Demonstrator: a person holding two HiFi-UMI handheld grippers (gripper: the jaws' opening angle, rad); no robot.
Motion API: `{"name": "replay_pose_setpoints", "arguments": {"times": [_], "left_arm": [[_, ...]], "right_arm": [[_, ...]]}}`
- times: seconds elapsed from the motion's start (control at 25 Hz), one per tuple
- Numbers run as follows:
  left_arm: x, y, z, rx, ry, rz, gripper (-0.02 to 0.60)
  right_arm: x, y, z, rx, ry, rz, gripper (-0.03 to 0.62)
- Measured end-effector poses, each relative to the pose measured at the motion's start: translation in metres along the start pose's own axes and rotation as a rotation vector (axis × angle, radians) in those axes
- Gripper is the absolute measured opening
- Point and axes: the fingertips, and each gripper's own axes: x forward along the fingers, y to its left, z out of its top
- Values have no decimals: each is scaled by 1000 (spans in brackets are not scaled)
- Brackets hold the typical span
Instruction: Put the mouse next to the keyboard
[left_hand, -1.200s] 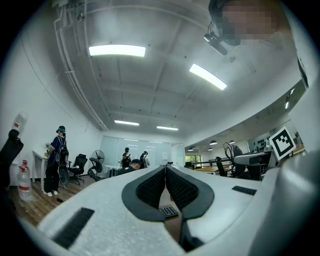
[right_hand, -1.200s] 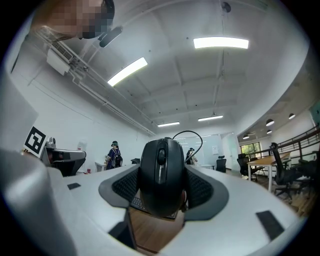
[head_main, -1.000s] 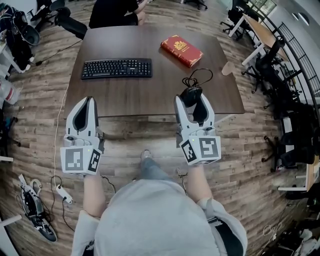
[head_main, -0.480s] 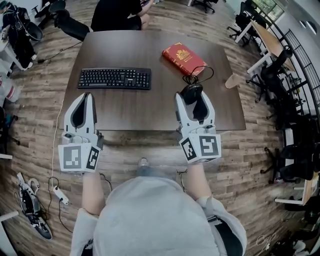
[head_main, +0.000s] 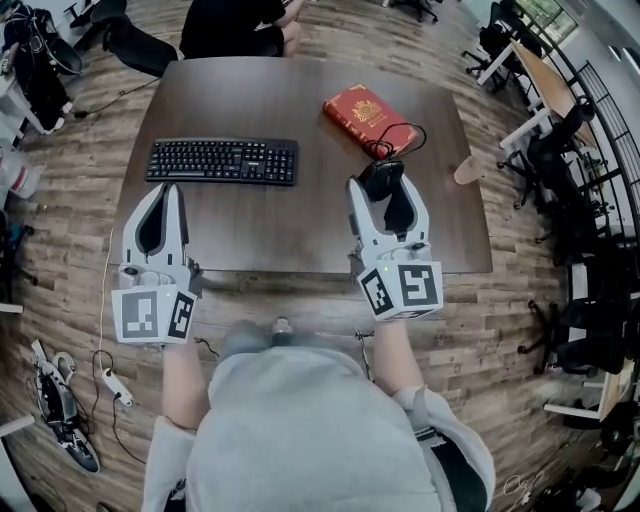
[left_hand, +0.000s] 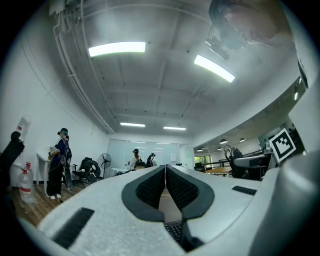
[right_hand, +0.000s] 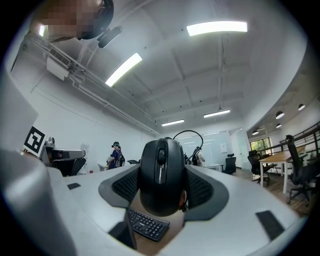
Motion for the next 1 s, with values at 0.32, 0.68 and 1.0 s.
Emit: {"name": "replay_pose_setpoints", "arguments": {"times": [0.32,0.68,1.0], "left_arm": [[21,17,-13,18,28,-17,12],[78,50,-20,-4,15,-58,12],[131,82,-33,-29,16,-105,12]], "right_arm": [[28,1,-12,0,21,-6,242],[77,-10,-21,-1,32,-69,242],[118,-25,-37,10,56,-152,242]]}}
